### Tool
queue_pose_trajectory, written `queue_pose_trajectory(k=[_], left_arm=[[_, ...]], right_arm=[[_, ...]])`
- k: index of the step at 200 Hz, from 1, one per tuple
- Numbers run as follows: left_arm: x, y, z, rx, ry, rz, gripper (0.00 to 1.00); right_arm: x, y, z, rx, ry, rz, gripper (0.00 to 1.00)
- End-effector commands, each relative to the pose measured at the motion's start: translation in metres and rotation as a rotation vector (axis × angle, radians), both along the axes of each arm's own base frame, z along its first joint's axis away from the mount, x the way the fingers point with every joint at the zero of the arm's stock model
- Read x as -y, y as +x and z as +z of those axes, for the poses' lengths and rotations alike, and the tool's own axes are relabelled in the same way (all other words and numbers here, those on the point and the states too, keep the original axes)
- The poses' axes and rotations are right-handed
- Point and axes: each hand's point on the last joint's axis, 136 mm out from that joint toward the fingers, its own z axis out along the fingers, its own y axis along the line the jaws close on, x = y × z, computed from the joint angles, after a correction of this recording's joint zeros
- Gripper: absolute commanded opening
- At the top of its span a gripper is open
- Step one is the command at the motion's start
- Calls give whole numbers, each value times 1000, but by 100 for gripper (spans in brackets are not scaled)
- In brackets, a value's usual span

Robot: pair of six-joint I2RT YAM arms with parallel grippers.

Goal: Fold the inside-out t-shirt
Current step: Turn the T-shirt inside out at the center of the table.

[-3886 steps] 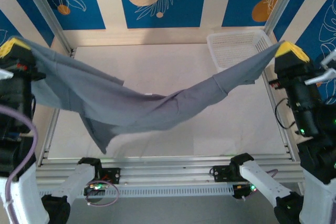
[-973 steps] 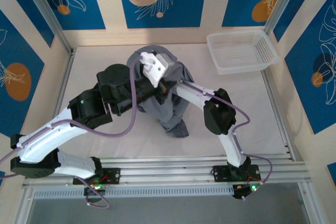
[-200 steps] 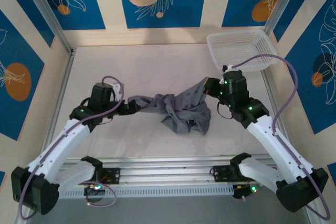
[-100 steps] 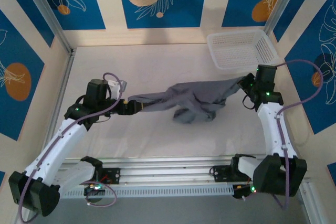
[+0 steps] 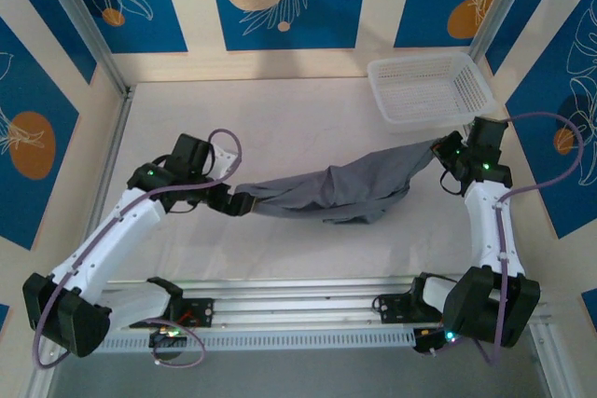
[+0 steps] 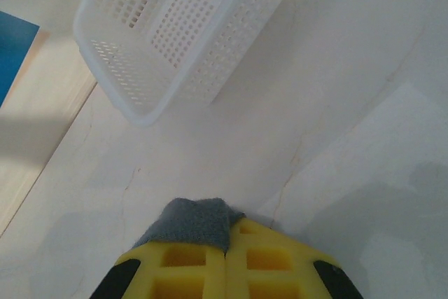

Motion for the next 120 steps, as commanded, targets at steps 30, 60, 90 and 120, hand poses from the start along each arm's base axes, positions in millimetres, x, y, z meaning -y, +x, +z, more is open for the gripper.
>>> queue_pose_trajectory(k=[30,60,90,120], left_arm=[[-22,-16,-26,109,283,-246,99],[-27,-22,-36,168,351,-336,99],[-64,-15,-52,310,648,-365,99],[-75,-16,-40,459,688,-345,99]], right_arm=[[18,-3,17,43,-43,-29,0],[27,-5,19,50,-40,-56,0],[33,-6,17,60,-12,-76,0],[35,-7,18,71,-5,-79,0]])
